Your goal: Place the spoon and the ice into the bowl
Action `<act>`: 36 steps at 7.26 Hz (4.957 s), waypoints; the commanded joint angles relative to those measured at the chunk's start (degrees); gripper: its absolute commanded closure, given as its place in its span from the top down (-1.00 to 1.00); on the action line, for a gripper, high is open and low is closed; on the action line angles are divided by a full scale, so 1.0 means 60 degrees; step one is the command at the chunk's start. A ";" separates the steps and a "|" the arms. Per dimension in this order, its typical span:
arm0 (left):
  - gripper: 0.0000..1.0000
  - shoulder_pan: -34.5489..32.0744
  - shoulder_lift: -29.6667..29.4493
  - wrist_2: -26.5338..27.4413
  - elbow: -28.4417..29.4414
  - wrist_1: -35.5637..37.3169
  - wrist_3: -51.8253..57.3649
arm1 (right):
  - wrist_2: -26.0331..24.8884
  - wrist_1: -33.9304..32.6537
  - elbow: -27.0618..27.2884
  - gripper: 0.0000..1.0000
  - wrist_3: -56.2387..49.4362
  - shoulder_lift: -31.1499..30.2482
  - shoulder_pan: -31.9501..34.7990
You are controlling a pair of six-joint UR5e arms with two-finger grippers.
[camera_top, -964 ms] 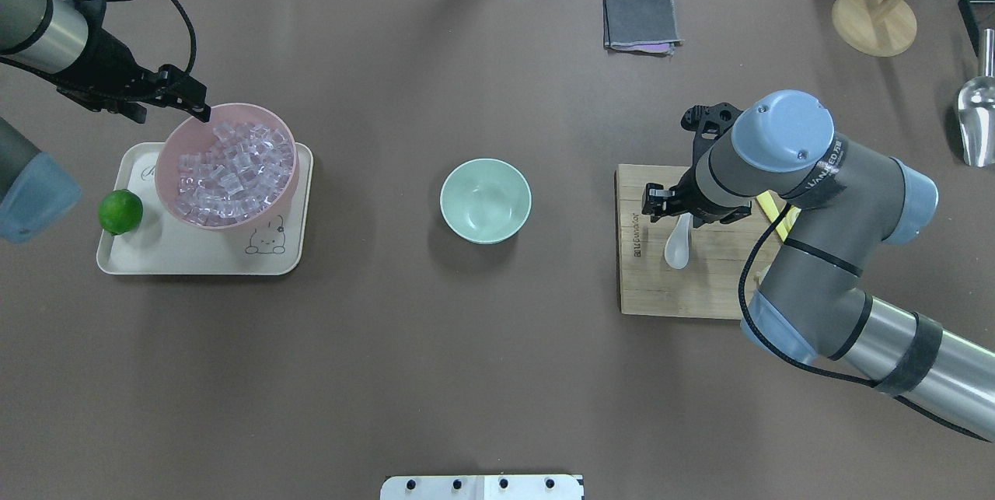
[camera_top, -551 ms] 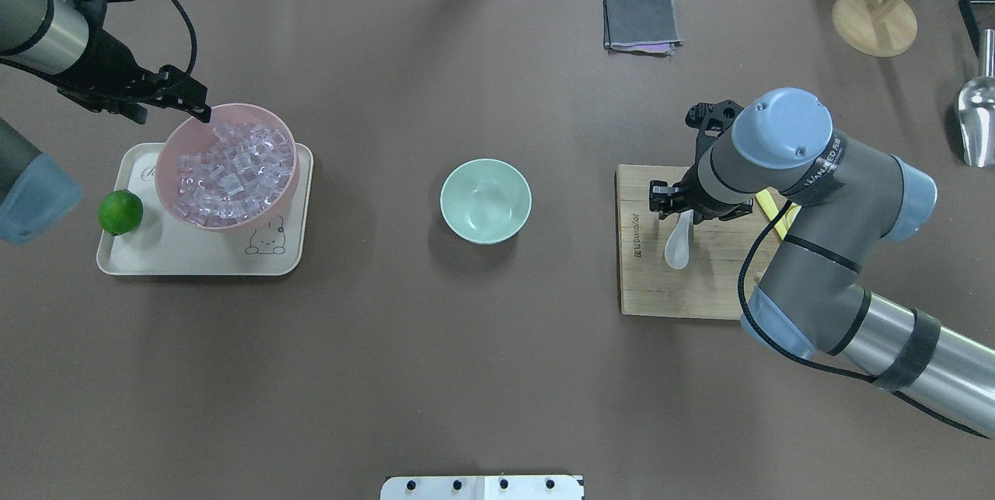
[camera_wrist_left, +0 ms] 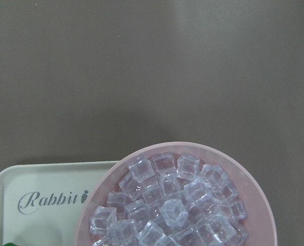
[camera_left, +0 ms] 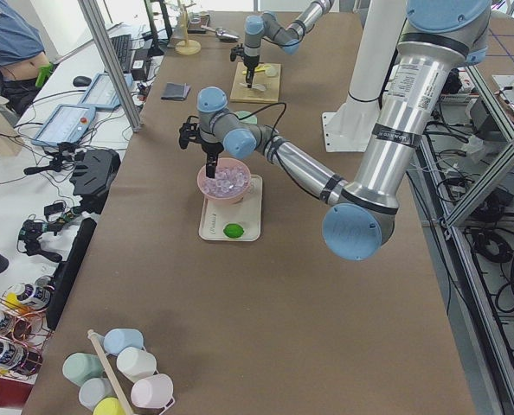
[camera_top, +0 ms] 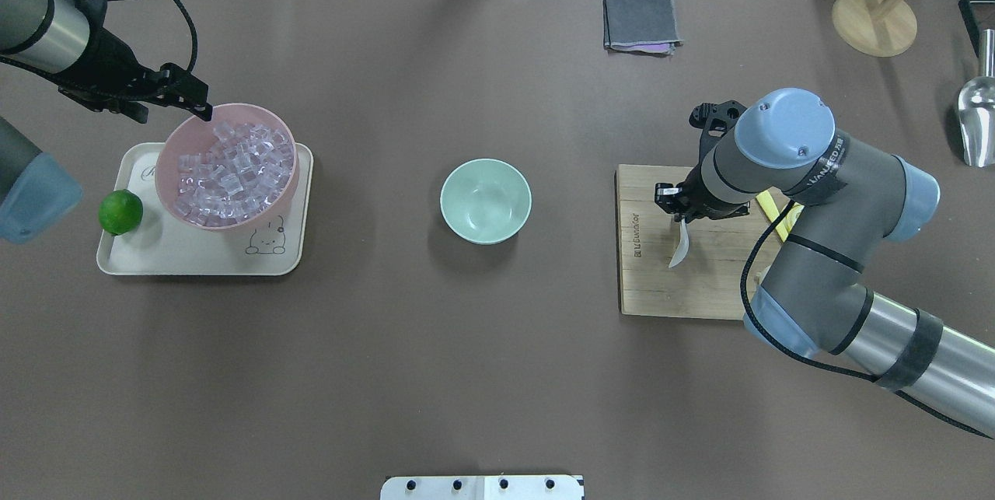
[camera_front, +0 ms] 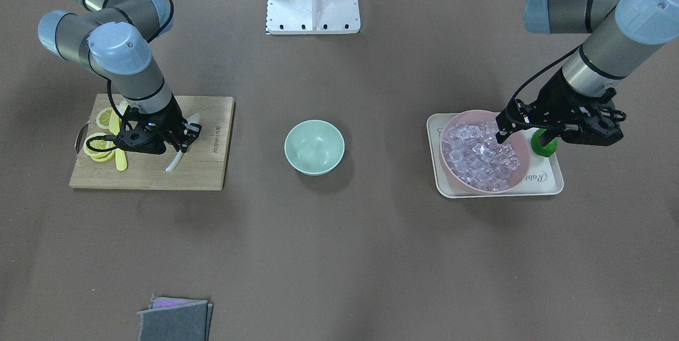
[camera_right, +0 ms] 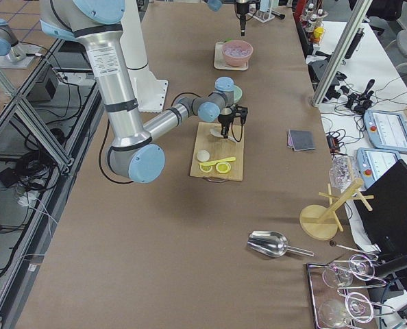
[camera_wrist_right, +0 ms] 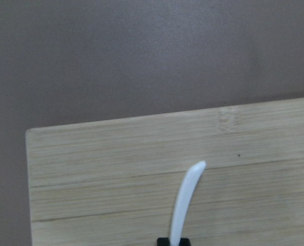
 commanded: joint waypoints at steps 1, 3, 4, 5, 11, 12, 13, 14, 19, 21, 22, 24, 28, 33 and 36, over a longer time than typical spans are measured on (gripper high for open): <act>0.94 0.0000 -0.0004 -0.0002 -0.0009 0.0006 -0.0010 | 0.0014 -0.0013 0.0019 -1.00 0.0590 0.0309 0.0089; 0.94 0.0000 0.0113 0.0027 -0.0009 -0.0023 0.0106 | 0.0015 -0.0072 -0.0475 -1.00 0.2286 0.1827 -0.0056; 0.94 0.0000 0.0143 0.0028 0.0006 -0.0023 0.0150 | -0.0072 0.0001 -0.1088 -1.00 0.3078 0.2619 -0.0274; 0.94 0.0014 0.0114 0.0042 0.0020 -0.0023 0.0107 | -0.0566 0.0001 -0.1515 -1.00 0.3651 0.3221 -0.0581; 0.90 0.1023 0.0055 0.1050 0.0050 0.0021 0.0063 | -0.1713 0.0452 -0.2339 0.98 0.4594 0.4180 -0.1258; 0.86 0.1199 0.0098 0.1140 0.0050 0.0021 0.0063 | -0.1670 0.0484 -0.2325 1.00 0.4464 0.4165 -0.1215; 0.83 0.1274 0.0113 0.1141 0.0050 0.0021 0.0063 | -0.1525 0.0456 -0.2238 1.00 0.4042 0.4136 -0.0982; 0.79 0.1303 0.0114 0.1141 0.0050 0.0021 0.0063 | -0.0943 0.0470 -0.2222 1.00 0.3690 0.3947 -0.0617; 0.38 0.1655 0.0055 0.1390 0.0431 0.0006 0.0063 | 0.1900 0.0412 -0.0730 1.00 -0.0697 0.0963 0.2002; 0.31 0.1699 0.0070 0.1390 0.0431 0.0006 0.0063 | 0.2692 0.0397 -0.0582 1.00 -0.3042 -0.0166 0.3131; 0.24 0.1728 0.0099 0.1390 0.0431 0.0006 0.0063 | 0.2855 0.0382 -0.0610 1.00 -0.3937 -0.0577 0.3557; 0.17 0.1758 0.0027 0.1390 0.0590 0.0006 0.0063 | 0.3352 0.0368 -0.0625 1.00 -0.5521 -0.1267 0.4320; 0.03 0.1948 0.0011 0.1390 0.0826 -0.0052 0.0151 | 0.3398 0.0368 -0.0699 1.00 -0.5923 -0.1504 0.4659; -1.00 0.1919 -0.0164 0.1273 0.0637 -0.0009 0.0195 | 0.3472 0.0353 -0.0699 1.00 -0.5938 -0.1519 0.4792; -1.00 0.1627 -0.0324 0.1287 -0.0270 0.0007 0.0195 | 0.3618 0.0338 -0.0713 1.00 -0.6637 -0.1723 0.5170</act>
